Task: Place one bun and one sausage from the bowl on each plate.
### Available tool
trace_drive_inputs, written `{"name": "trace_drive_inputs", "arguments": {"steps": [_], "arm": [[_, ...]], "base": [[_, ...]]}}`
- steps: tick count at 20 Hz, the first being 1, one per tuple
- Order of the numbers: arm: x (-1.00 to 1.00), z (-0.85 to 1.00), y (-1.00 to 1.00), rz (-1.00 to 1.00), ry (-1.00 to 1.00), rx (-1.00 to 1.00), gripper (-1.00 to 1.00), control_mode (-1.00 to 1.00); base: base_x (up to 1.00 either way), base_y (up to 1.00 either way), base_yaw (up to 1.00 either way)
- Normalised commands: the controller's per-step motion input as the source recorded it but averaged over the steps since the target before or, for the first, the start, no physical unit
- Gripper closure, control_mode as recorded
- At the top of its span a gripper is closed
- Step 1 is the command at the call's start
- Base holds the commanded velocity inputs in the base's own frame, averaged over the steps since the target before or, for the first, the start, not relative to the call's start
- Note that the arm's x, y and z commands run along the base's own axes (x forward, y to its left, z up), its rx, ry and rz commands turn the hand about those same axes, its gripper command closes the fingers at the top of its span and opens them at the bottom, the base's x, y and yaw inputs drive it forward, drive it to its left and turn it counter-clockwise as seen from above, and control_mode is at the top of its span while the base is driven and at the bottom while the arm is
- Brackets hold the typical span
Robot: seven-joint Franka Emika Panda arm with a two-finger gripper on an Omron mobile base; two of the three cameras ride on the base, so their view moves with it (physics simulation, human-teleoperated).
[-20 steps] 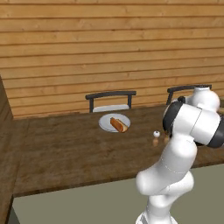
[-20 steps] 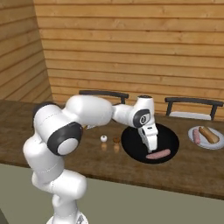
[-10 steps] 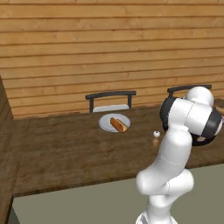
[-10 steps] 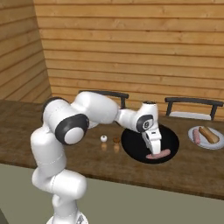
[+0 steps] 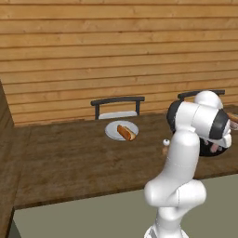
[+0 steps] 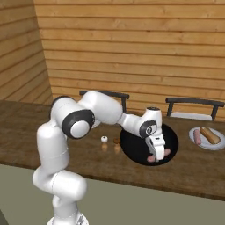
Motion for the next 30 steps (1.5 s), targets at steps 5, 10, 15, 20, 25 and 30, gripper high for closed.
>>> {"name": "trace_drive_inputs", "arguments": {"steps": [5, 10, 15, 20, 25, 30], "arm": [[0.0, -0.34, -0.01, 0.0, 0.01, -0.03, -1.0, -1.0], [0.0, -0.5, -0.04, -0.01, 0.03, -0.05, 1.0, -1.0], [0.0, -0.29, -0.13, 0.0, -0.01, -0.01, 1.0, -1.0], [-0.04, 0.32, 0.04, 0.0, -0.09, 0.0, 1.0, -1.0], [-0.03, 0.92, 0.6, 0.03, -0.17, -0.02, 1.0, -1.0], [0.16, 0.64, 0.9, 0.25, -0.12, 0.0, 1.0, -1.0]], "base": [[0.0, 0.0, 0.0], [0.0, 0.0, 0.0], [0.0, 0.0, 0.0], [0.0, 0.0, 0.0], [0.0, 0.0, 0.0], [0.0, 0.0, 0.0]]}}
